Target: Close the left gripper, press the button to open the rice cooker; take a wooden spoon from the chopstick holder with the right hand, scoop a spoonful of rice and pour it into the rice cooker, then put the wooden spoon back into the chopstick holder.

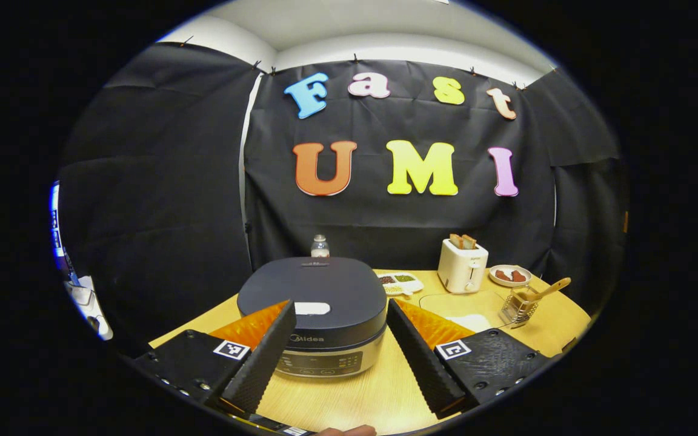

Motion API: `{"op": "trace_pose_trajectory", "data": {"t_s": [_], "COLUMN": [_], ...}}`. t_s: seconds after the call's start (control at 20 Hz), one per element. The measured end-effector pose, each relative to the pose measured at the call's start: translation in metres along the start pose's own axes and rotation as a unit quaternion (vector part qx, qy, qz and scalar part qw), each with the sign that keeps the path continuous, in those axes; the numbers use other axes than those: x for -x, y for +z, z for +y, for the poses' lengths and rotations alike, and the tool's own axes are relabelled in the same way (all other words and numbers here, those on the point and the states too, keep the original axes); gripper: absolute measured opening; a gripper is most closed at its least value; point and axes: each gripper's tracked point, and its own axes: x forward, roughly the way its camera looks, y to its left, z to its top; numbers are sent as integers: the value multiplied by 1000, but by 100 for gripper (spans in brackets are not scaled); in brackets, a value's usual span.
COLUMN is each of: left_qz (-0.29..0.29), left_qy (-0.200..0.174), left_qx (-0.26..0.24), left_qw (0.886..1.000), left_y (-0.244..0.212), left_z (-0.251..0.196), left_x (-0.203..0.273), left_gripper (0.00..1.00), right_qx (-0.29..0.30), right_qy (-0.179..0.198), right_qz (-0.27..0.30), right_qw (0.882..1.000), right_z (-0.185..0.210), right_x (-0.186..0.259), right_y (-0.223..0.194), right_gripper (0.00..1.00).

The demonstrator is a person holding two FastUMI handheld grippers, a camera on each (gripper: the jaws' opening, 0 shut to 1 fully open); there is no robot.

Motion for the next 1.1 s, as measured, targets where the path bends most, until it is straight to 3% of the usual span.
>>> {"op": "trace_pose_trajectory", "data": {"t_s": [0.4,0.55,0.65,1.1], "left_qz": [-36,-44,-45,-54], "left_qy": [-45,-40,-46,-48], "left_qx": [-4,-15,-14,-11], "left_qw": [998,998,998,997], "left_y": [32,33,29,27], "left_z": [-45,-52,-60,-64], "left_x": [56,71,80,99], "left_gripper": [96,100,95,95], "right_qx": [-4,3,5,4], "right_qy": [-10,-11,-11,-13], "right_qz": [19,16,14,16], "right_qw": [1000,1000,1000,1000], "right_z": [-11,-11,-11,-14], "right_x": [-6,-5,-2,5], "right_y": [-11,-9,-8,-11], "right_gripper": [99,99,99,100]}}
